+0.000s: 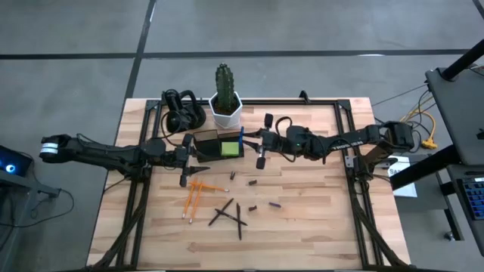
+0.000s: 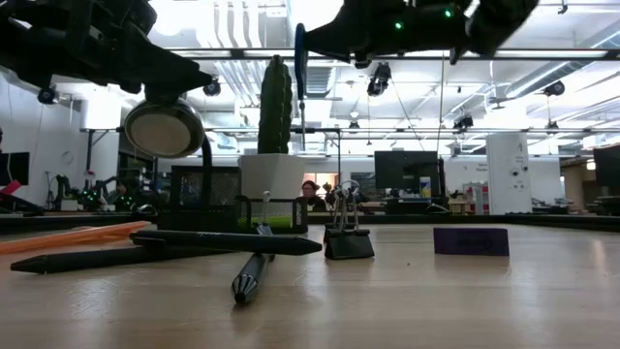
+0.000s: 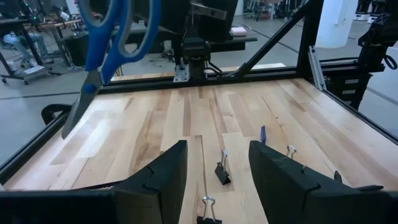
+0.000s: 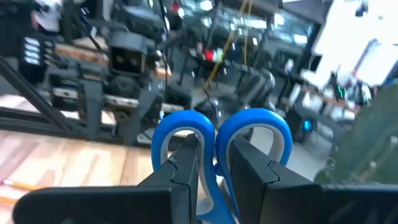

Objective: Pick and place office supplies into organizer
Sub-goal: Put the blue scissors into the black desk organizer

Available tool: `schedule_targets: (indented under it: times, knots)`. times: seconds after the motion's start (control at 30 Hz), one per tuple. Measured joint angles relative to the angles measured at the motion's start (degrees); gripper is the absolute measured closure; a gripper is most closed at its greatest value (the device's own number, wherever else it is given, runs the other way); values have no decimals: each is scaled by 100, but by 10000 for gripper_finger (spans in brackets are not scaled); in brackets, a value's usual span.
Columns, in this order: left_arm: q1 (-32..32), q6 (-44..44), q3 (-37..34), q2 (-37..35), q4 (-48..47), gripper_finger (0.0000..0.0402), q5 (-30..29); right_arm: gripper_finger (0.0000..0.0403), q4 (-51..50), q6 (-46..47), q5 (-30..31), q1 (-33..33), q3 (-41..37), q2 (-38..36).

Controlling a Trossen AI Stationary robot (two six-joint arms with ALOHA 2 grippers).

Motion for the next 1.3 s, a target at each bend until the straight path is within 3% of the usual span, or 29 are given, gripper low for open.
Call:
schedule_targets:
  times: [0.33,0.8,1.1,1.3]
  knots:
    - [-2,7,0,0,9,244,-101,349,2125,118,-991,-265,-948,-2]
    - [-2,10,0,-2,8,244,-393,349,2267,235,-1668,-482,-1065,50]
    - [-4,17,2,-391,-301,244,-1592,349,2250,361,-1858,-627,-1018,50]
    - [-3,3,4,-948,-1100,244,-1694,349,2227,415,-1879,-683,-1006,52]
